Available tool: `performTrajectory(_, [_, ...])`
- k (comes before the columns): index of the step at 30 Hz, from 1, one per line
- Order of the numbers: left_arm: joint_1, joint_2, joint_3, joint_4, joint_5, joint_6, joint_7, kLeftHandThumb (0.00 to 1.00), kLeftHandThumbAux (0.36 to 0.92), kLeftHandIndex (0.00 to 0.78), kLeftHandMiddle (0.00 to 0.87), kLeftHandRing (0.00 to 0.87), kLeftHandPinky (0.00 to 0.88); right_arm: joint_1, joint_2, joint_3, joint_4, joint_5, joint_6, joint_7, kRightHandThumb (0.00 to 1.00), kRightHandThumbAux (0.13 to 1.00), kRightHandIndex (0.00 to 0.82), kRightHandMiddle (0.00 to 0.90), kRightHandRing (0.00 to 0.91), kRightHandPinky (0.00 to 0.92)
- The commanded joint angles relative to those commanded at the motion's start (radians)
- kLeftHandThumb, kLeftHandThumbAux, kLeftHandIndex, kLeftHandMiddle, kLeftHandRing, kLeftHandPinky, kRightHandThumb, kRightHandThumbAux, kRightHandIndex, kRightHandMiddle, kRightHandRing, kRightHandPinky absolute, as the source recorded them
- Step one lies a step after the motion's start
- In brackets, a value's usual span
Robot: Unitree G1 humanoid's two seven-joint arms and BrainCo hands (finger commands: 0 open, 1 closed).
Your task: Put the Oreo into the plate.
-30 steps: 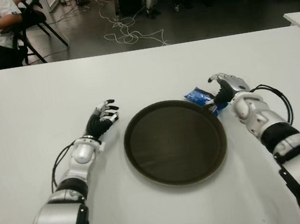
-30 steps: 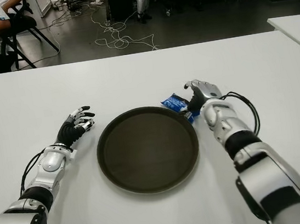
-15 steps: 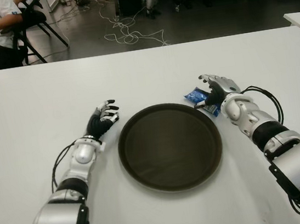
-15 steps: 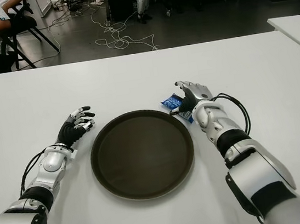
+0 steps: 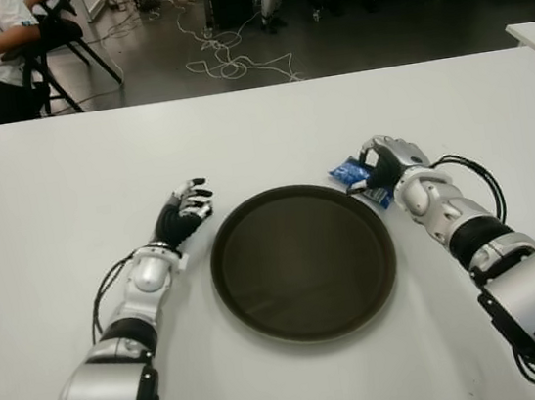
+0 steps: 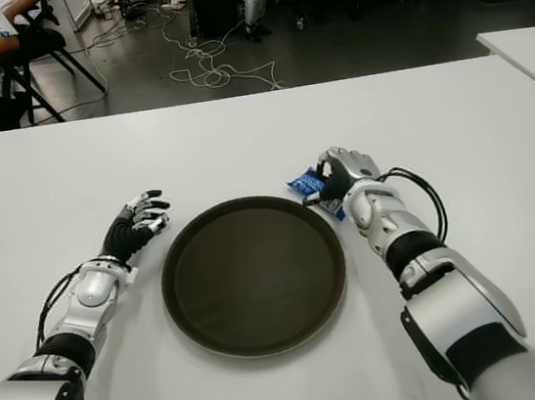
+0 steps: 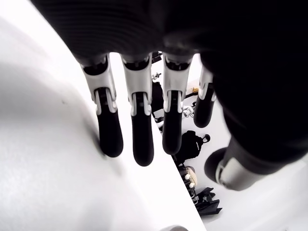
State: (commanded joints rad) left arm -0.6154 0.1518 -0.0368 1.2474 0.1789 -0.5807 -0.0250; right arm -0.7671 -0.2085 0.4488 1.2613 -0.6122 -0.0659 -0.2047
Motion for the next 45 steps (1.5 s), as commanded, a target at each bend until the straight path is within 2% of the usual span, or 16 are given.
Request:
performTrajectory(8, [0.0,0.003,-0.011,-0.001,0.015,-0.002,0.017,0.432,0.687,0.182,0.293,0.33,0.378,0.007,0.005,0.005,0.013,-0.003,-0.008,-0.014,0.0,0.834,0.434,0.485,0.542,0.48])
performTrajectory(14, [0.001,0.005,-0.019,-0.003,0.026,-0.006,0.039,0.413,0.697,0.18,0.293,0.326,0.361,0.009,0.006,0.009,0.019,-0.005,-0.016,-0.021,0.0,0.83,0.454,0.537,0.557,0.519])
performTrajectory(18, [0.004,0.004,-0.013,-0.003,0.016,-0.01,0.032,0.403,0.682,0.181,0.294,0.33,0.361,0.009,0.009,0.011,0.026,-0.006,-0.015,-0.025,0.0,0.836,0.458,0.557,0.572,0.54])
performTrajectory(22, [0.004,0.002,-0.011,-0.002,0.013,-0.009,0.031,0.417,0.674,0.187,0.298,0.335,0.372,0.009,0.009,0.011,0.03,-0.005,-0.013,-0.029,0.0,0.837,0.432,0.494,0.542,0.495])
performTrajectory(28, [0.005,0.004,-0.012,-0.002,0.014,-0.007,0.034,0.458,0.676,0.185,0.29,0.328,0.375,0.008,0.01,0.011,0.03,-0.006,-0.011,-0.032,0.0,0.836,0.421,0.463,0.523,0.48])
performTrajectory(32, [0.005,0.005,-0.013,-0.002,0.016,-0.008,0.038,0.467,0.681,0.183,0.287,0.323,0.367,0.006,0.009,0.01,0.027,-0.005,-0.009,-0.033,0.0,0.835,0.417,0.467,0.521,0.472])
performTrajectory(38, [0.007,0.005,-0.009,-0.001,0.01,-0.012,0.029,0.509,0.677,0.182,0.291,0.328,0.377,0.007,0.008,0.006,0.025,-0.001,-0.011,-0.037,0.0,0.847,0.464,0.55,0.568,0.537])
performTrajectory(42, [0.007,0.005,-0.007,-0.002,0.007,-0.014,0.017,0.477,0.665,0.185,0.295,0.332,0.38,0.007,0.007,0.002,0.026,0.002,-0.013,-0.037,0.0,0.853,0.467,0.575,0.583,0.556])
performTrajectory(45, [0.007,0.005,-0.006,-0.003,0.006,-0.015,0.012,0.449,0.661,0.184,0.294,0.33,0.381,0.008,0.007,0.001,0.026,0.003,-0.013,-0.037,0.0,0.849,0.455,0.551,0.567,0.536])
